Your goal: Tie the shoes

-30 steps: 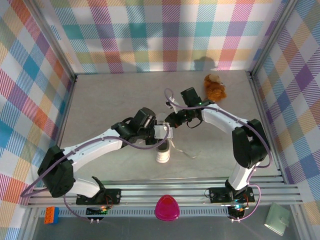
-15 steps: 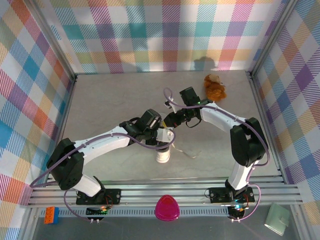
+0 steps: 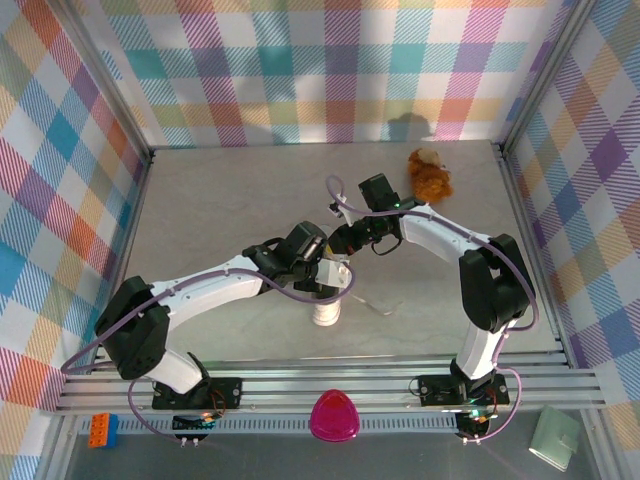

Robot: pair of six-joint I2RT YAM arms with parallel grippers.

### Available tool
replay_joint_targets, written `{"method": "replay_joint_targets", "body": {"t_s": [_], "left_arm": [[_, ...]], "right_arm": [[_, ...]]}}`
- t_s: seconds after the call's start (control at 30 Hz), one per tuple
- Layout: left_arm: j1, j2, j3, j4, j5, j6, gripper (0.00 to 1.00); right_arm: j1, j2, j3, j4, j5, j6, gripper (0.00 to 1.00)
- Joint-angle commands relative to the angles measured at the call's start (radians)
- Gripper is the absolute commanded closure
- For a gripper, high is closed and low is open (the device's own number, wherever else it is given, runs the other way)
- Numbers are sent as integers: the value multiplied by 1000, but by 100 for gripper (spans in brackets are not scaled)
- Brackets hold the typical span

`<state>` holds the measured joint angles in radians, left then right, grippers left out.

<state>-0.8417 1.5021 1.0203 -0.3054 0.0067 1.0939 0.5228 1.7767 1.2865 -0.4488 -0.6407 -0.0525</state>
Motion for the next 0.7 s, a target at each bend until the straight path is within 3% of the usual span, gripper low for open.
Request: {"method": "replay_joint_targets", "body": {"t_s": [0.0, 0.33, 0.5, 0.67], "left_arm": [[22, -49, -17, 12, 43, -69, 100], [99, -85, -32, 18, 163, -231, 100], [119, -68, -31, 70, 165, -276, 99], [129, -50, -35, 106, 163, -307, 78]], "right_arm": [[-1, -58, -22, 20, 10, -37, 100], [-1, -159, -103, 91, 38, -53, 100], [0, -177, -119, 91, 19, -79, 100], [2, -178, -125, 83, -2, -89, 100]]}}
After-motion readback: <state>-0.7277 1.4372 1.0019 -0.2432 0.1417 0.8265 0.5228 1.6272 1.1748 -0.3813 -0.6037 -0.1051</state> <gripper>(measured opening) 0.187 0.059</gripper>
